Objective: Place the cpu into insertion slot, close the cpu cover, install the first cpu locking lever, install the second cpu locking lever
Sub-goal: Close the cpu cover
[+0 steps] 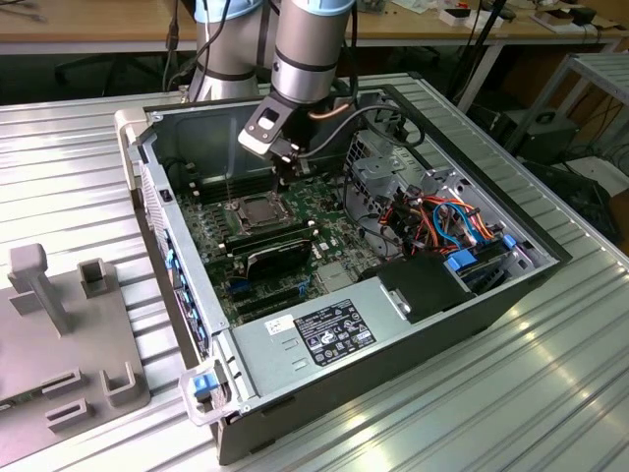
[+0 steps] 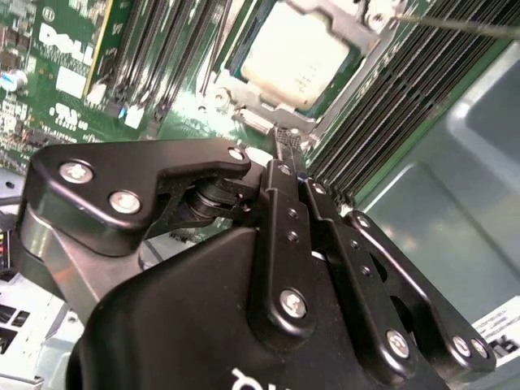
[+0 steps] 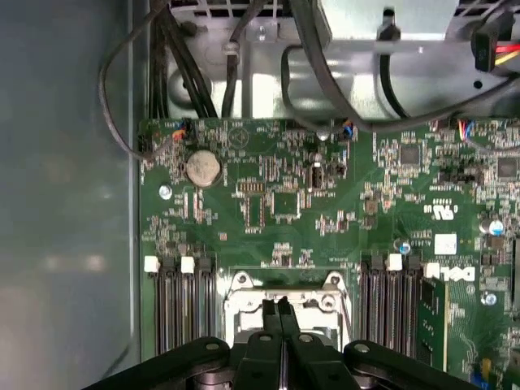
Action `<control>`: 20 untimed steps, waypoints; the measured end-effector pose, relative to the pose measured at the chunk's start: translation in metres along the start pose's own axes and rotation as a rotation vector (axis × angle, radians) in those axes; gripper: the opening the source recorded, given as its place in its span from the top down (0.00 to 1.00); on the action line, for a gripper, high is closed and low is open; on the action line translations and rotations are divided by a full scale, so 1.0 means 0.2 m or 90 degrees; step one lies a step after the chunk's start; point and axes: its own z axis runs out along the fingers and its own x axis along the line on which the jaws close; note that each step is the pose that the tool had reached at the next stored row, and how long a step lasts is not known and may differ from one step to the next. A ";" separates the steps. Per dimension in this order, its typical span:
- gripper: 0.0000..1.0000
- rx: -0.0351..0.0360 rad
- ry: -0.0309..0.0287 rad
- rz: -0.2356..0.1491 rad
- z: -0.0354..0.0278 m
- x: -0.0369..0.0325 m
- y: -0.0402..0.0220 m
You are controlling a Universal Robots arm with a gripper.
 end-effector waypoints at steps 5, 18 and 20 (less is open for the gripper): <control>0.89 0.0000 0.0000 0.000 0.023 -0.002 -0.050; 0.89 0.0000 -0.0001 0.000 0.086 -0.010 -0.120; 0.89 -0.0001 0.0001 0.000 0.088 -0.010 -0.139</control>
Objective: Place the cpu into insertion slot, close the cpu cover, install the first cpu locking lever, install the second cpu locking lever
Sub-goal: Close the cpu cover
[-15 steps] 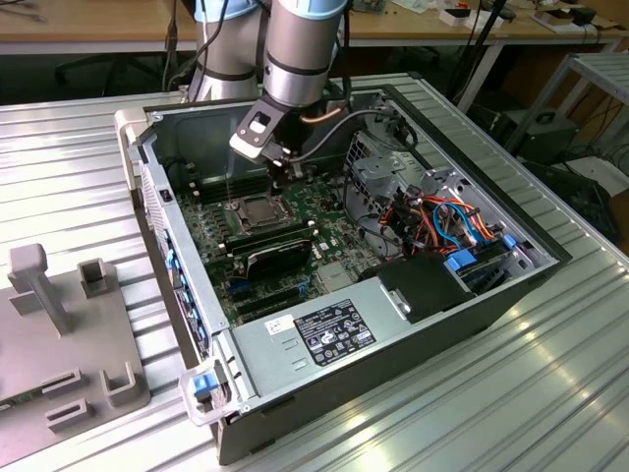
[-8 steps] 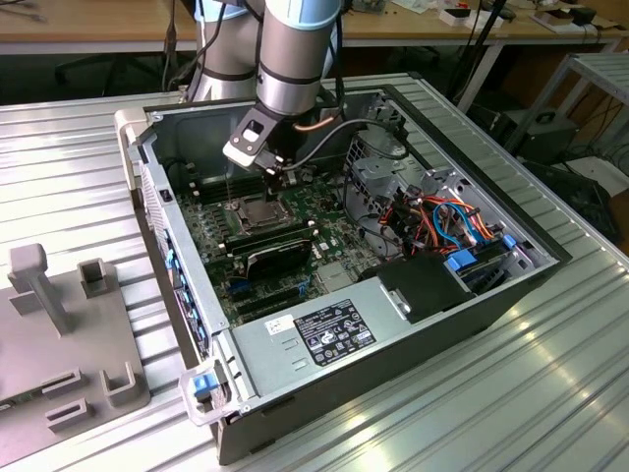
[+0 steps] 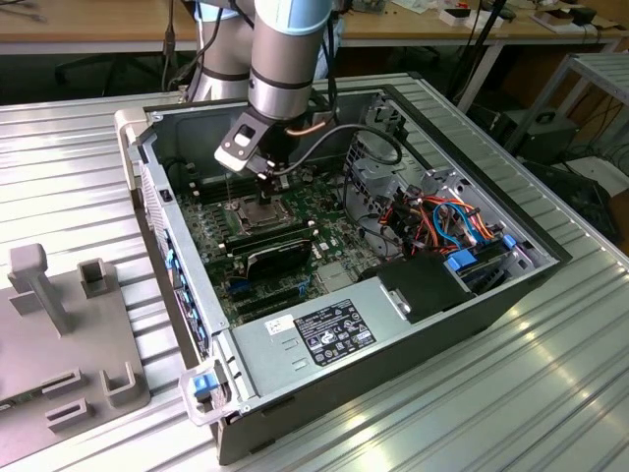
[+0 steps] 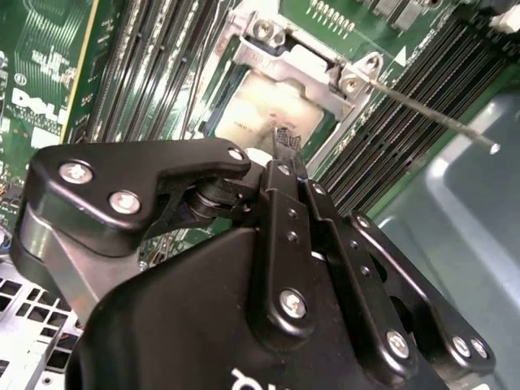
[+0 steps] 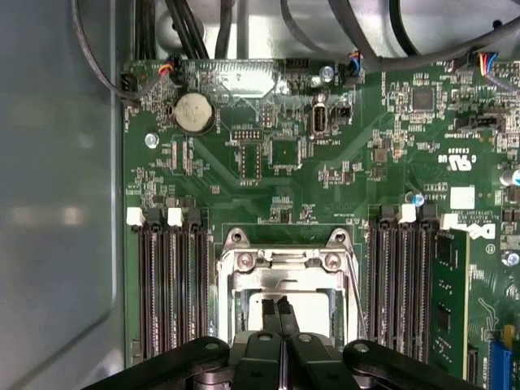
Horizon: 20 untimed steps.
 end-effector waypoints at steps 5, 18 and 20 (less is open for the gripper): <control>0.89 -0.0004 -0.0001 0.000 0.002 -0.001 -0.052; 0.89 -0.0015 -0.0001 0.000 0.033 -0.002 -0.120; 0.89 -0.0014 -0.0002 0.000 0.033 -0.002 -0.120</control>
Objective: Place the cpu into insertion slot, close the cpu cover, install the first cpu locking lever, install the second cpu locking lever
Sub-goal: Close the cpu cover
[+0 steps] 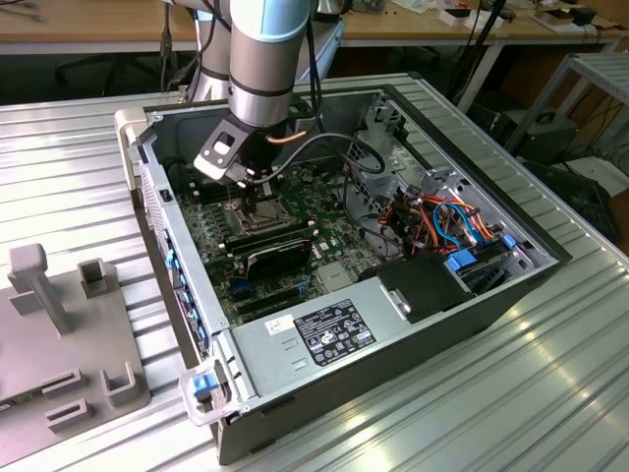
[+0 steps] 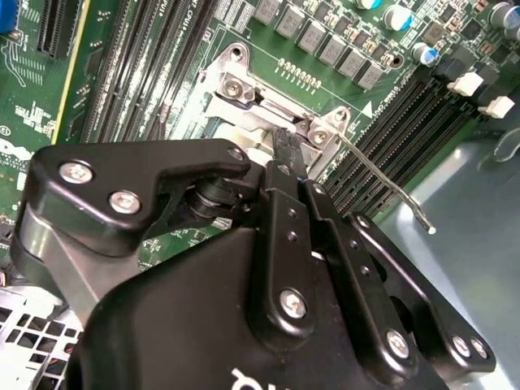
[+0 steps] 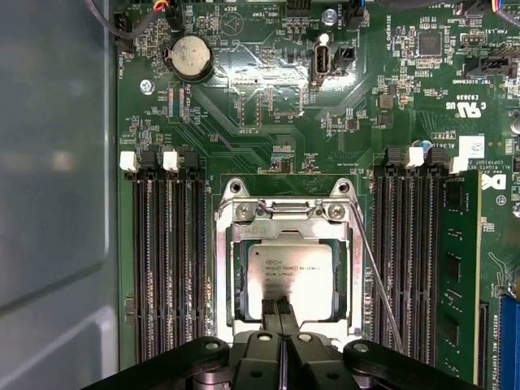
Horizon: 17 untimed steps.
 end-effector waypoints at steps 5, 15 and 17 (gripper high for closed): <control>0.89 -0.0001 -0.0018 0.000 -0.016 0.000 0.000; 0.89 0.0053 -0.0079 0.000 -0.026 0.001 0.069; 0.89 0.0063 -0.0089 0.000 -0.026 0.001 0.079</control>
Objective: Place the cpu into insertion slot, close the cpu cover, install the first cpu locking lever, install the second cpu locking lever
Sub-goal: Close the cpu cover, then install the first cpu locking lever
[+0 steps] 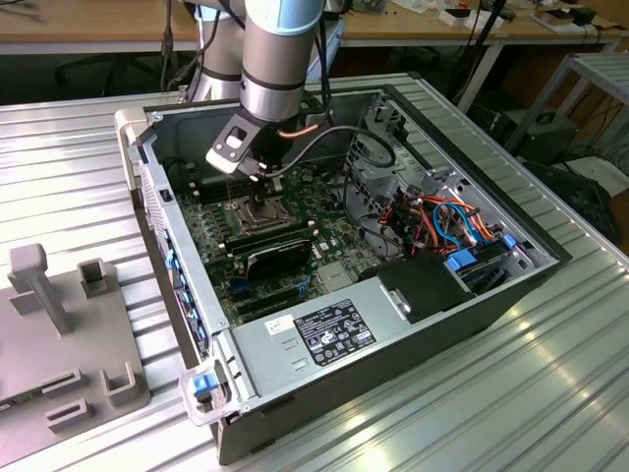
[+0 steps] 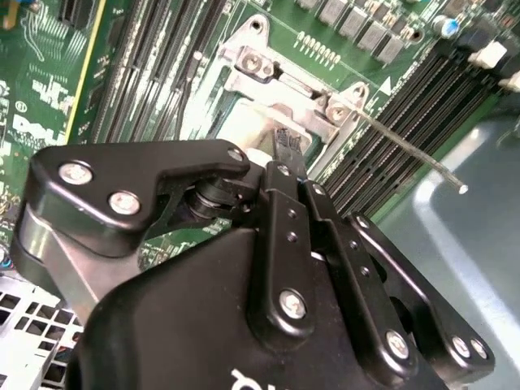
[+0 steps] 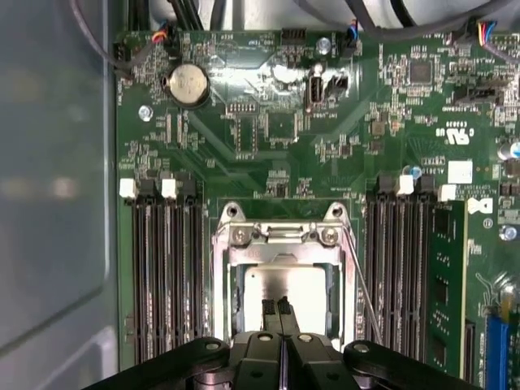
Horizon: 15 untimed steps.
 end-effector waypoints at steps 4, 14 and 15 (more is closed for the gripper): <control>0.89 0.0010 -0.0027 0.000 -0.001 0.000 0.016; 0.89 0.0016 -0.0030 0.000 -0.001 0.000 0.023; 0.89 0.0017 -0.0030 0.000 -0.001 0.000 0.024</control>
